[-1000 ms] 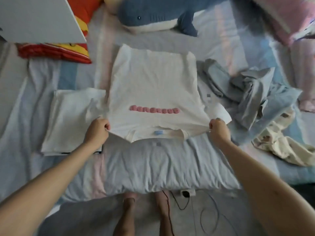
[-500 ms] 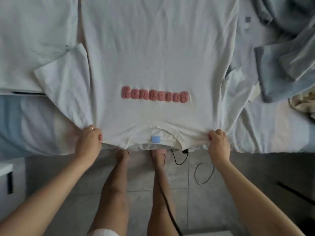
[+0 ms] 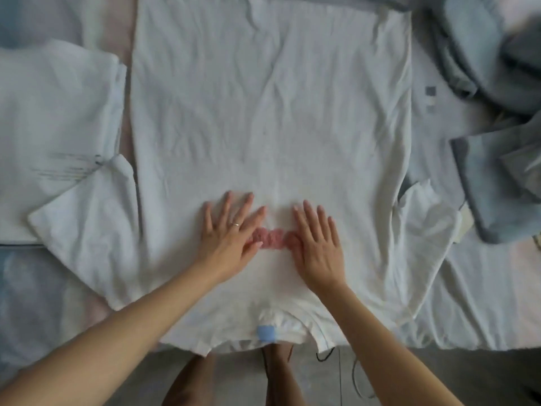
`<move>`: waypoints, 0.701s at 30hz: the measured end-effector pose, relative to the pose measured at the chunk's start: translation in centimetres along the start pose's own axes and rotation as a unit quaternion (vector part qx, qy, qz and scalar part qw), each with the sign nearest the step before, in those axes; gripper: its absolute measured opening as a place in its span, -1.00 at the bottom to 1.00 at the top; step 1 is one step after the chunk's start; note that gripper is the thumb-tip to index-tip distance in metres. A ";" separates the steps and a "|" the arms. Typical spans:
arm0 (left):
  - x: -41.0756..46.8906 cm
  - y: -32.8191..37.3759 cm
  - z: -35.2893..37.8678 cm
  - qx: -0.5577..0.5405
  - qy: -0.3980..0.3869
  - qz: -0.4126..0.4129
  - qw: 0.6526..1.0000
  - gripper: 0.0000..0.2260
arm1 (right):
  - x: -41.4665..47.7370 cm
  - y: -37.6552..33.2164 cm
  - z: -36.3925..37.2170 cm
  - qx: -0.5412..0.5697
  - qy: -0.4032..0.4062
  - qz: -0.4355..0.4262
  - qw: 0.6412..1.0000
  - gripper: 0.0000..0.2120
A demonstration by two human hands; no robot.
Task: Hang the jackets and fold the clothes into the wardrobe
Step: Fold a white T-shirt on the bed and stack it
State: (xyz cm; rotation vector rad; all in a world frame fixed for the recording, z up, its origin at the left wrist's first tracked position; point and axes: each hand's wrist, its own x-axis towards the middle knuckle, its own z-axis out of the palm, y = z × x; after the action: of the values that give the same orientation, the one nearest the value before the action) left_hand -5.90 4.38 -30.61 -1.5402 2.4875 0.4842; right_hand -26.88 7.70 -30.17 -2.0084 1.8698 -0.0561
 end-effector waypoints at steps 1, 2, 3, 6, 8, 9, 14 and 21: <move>1.9 -0.7 -0.1 0.018 0.004 0.003 1.000 -0.39 | 1.9 0.2 0.2 -0.017 -0.008 -0.017 1.000 -0.39; 4.2 -1.7 -0.6 0.032 0.014 -0.002 0.999 -0.38 | 4.4 0.5 -0.1 -0.041 -0.012 -0.026 0.999 -0.39; 6.3 -2.6 -1.3 0.035 0.031 -0.014 0.999 -0.38 | 6.5 1.0 -0.3 -0.065 -0.008 -0.030 0.997 -0.40; 14.3 -5.8 -4.2 0.023 0.067 -0.086 0.994 -0.37 | 15.4 2.6 -2.2 -0.099 0.016 -0.003 0.995 -0.40; 19.7 -8.1 -6.0 0.013 0.086 -0.136 0.987 -0.36 | 21.5 3.6 -3.6 -0.093 0.030 0.044 0.994 -0.39; 22.3 -9.2 -7.1 0.010 0.096 -0.153 0.984 -0.35 | 24.5 3.9 -4.4 -0.088 0.041 0.065 0.993 -0.39; 33.6 -12.9 -10.9 0.004 0.115 -0.205 0.972 -0.29 | 37.0 5.7 -7.6 -0.082 0.080 0.136 0.984 -0.34; 36.3 -14.0 -11.2 0.043 0.148 -0.209 0.966 -0.26 | 44.6 7.4 -9.5 -0.095 0.082 0.145 0.982 -0.30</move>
State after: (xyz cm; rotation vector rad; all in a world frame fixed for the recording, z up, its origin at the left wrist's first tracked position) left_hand -9.46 -35.82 -34.16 -2.1584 2.2322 0.0828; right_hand -31.91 -38.09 -34.16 -1.8748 2.3329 0.0405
